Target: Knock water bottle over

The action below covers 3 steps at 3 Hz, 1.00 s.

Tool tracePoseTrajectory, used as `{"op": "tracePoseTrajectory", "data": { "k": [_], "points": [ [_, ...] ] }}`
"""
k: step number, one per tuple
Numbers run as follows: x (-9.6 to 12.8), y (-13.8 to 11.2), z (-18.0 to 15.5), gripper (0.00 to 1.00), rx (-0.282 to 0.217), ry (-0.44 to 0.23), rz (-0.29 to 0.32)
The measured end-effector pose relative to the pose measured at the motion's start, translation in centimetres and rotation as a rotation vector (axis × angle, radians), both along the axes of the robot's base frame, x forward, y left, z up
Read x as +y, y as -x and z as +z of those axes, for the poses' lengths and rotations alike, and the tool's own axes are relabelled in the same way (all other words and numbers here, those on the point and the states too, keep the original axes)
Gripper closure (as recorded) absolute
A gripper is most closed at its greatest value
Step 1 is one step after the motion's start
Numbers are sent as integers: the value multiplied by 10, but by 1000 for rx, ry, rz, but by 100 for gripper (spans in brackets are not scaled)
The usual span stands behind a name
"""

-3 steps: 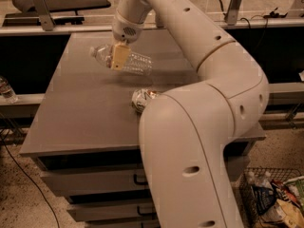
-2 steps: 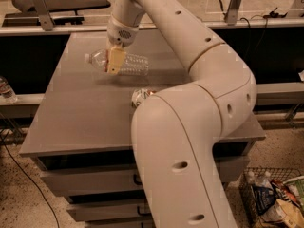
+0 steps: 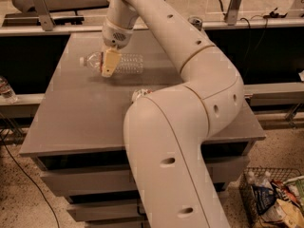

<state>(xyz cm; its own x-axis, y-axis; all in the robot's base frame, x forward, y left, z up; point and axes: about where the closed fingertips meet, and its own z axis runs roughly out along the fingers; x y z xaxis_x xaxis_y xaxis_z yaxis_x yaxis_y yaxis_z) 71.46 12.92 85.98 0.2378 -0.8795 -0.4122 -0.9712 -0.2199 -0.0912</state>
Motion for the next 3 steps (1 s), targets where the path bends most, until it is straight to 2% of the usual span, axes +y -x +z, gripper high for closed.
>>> {"op": "tracePoseTrajectory", "data": {
  "k": [1,3],
  "points": [
    [6,-1,-1,0,1,-6,7],
    [5,-3,3,0,-7,-36,-8]
  ]
}}
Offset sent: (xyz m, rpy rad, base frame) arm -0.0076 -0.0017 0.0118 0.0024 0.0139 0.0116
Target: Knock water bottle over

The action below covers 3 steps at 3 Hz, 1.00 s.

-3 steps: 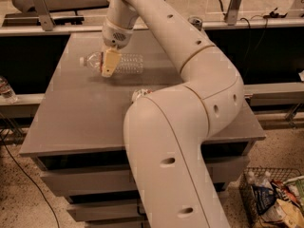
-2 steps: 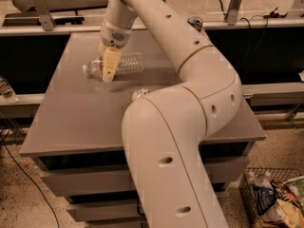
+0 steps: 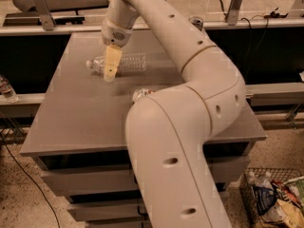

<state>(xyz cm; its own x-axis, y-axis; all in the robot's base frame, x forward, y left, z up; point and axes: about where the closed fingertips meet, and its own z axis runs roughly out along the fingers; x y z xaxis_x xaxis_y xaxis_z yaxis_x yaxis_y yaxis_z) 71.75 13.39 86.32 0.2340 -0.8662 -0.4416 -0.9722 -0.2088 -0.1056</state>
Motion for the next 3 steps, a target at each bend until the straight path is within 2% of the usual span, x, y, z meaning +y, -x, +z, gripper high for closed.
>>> {"op": "tracePoseTrajectory", "data": {
  "k": [1,2,3],
  "points": [
    [-23,-5,25,0,-27,-189,-83],
    [-58,-3,49,0,-67,-372,-164],
    [-96,1,67,0,-115,-510,-233]
  ]
}}
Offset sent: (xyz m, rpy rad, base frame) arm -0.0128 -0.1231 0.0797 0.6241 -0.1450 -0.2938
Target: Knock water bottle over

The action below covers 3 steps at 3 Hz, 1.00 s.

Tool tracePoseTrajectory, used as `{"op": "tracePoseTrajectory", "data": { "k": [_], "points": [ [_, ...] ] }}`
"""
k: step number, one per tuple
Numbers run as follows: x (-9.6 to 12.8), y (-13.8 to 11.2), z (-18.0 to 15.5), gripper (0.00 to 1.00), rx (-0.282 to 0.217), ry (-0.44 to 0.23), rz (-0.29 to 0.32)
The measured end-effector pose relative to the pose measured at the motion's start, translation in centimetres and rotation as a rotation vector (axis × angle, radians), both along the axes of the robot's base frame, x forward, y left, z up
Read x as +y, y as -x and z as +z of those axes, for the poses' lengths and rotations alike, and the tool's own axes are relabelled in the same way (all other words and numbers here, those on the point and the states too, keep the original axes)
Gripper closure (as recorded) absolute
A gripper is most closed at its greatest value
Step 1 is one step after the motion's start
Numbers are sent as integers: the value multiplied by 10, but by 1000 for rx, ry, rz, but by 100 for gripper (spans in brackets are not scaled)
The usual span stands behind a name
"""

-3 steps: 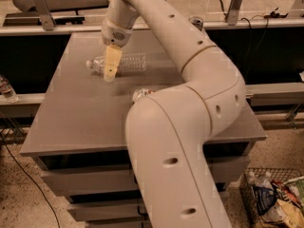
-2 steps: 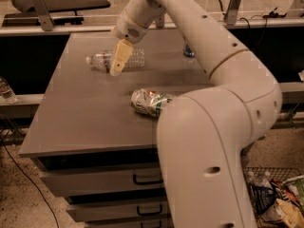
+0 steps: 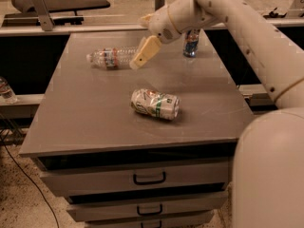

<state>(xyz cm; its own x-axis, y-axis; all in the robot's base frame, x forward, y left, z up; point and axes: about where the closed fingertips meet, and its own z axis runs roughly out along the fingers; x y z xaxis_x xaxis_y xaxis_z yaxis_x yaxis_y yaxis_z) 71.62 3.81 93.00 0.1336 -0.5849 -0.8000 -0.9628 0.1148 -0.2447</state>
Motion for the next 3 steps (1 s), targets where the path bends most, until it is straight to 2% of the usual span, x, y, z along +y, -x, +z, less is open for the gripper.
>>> {"op": "tracePoseTrajectory", "data": {
  "k": [1,2,3],
  "points": [
    [-45,12,21,0,-58,-144,-55],
    [-81,23,37,0,-124,-244,-92],
    [-86,24,38,0,-131,-249,-96]
  ]
}}
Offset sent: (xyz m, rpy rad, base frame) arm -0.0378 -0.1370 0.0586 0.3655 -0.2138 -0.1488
